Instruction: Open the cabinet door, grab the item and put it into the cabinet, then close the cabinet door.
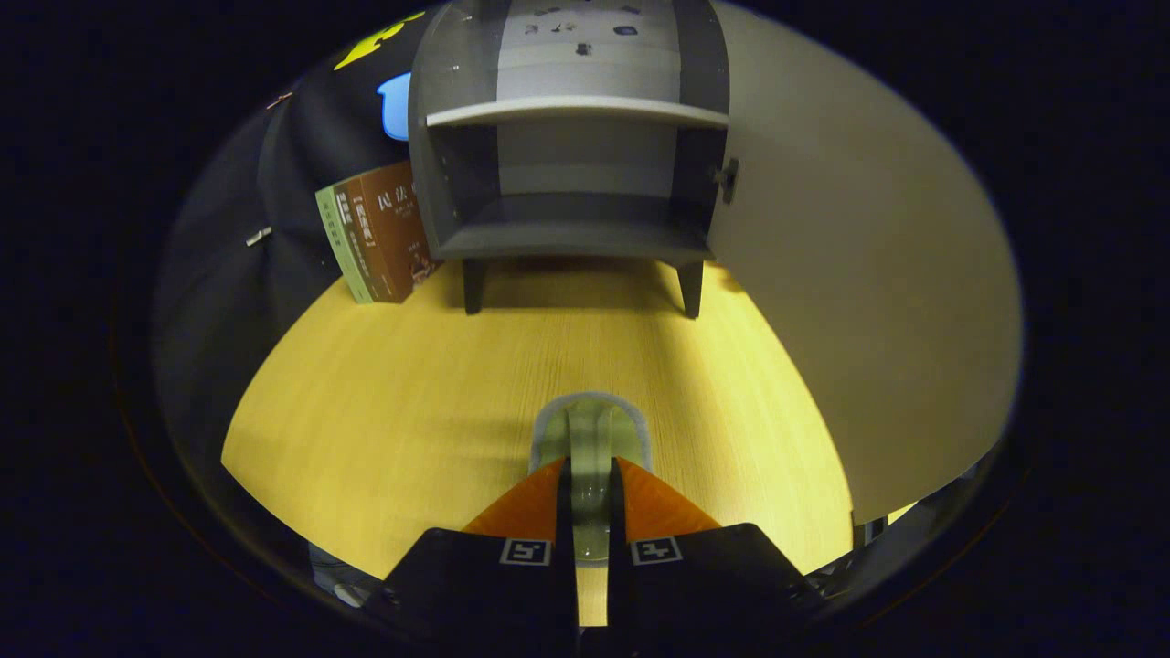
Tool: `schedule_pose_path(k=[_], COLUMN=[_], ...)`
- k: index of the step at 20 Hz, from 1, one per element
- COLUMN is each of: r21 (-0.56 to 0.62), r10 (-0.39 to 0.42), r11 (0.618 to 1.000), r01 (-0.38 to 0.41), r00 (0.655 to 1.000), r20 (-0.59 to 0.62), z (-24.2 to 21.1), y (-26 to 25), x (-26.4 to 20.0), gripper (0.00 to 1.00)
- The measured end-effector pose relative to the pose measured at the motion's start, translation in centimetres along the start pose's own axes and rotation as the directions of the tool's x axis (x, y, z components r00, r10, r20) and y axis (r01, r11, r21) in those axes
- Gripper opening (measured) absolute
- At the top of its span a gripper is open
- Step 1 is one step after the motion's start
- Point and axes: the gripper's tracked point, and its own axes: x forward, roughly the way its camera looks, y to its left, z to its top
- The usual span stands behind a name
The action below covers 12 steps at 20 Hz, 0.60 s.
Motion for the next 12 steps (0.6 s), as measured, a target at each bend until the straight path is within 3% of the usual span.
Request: schedule_pose_path(k=[12], r21=[0.028], r10=[0.088], r11=[0.995], r01=[-0.097], r00=[0.969], r20=[0.231], z=[20.6], y=[2.8], x=[-9.2], gripper=[0.17])
